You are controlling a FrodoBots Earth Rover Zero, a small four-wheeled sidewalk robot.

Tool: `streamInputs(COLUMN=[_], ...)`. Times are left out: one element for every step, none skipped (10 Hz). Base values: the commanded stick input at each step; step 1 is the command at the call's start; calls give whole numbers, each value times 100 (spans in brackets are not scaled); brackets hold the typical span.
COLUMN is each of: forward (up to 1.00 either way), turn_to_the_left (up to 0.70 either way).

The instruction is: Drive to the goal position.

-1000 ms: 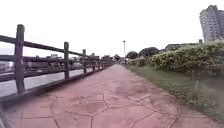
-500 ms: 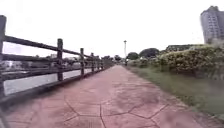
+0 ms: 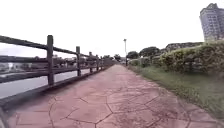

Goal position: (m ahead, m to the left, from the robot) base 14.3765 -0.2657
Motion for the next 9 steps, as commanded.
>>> streamInputs(forward=[100,100,100,100,100,100,100,100,100], turn_to_the_left=[0,0,0,-4,-19,-39,-35,-8,0])
